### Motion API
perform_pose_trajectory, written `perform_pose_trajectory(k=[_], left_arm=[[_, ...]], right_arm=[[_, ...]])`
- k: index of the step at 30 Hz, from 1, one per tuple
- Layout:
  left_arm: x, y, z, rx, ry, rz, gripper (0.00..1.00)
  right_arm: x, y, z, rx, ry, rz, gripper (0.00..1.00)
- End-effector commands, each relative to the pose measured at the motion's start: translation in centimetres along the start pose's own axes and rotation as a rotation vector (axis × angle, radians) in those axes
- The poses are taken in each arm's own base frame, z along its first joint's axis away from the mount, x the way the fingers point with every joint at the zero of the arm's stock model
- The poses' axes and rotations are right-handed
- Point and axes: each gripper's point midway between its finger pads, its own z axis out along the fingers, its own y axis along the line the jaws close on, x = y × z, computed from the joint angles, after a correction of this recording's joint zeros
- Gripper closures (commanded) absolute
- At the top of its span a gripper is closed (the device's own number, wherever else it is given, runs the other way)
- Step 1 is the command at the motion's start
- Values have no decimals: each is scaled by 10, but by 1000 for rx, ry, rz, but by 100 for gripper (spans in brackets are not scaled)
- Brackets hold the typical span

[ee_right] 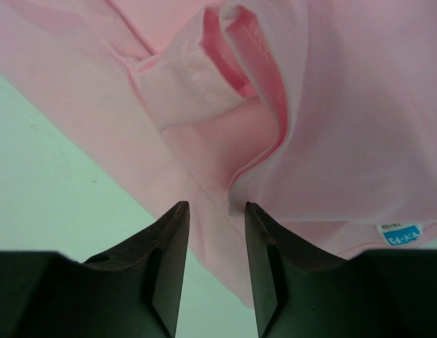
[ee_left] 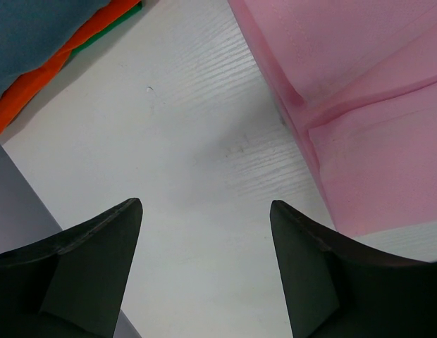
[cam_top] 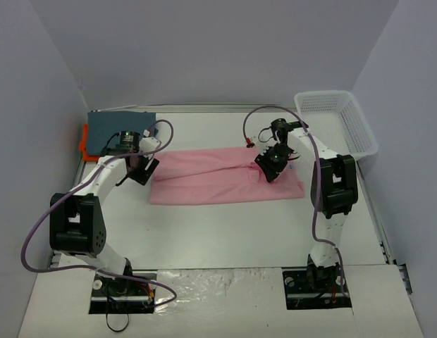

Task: Fold and stack the t-shirts
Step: Fold the other side of the tshirt into a rectangle

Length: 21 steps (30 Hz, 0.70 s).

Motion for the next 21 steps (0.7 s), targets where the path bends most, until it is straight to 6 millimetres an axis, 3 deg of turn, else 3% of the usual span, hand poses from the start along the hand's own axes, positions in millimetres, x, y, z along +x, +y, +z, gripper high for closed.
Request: perform_pose_trajectory(k=[1, 7, 13, 21], left_arm=[[-6, 2, -16, 5, -30, -10, 28], [-7, 3, -22, 8, -35, -4, 28], [-7, 3, -28, 2, -44, -3, 28], [-5, 3, -29, 0, -45, -3, 28]], right_arm=[[20, 25, -6, -96, 56, -29, 66], [10, 23, -15, -96, -1, -18, 64], [-19, 17, -33, -99, -114, -20, 63], [-54, -14, -35, -59, -206, 4, 63]])
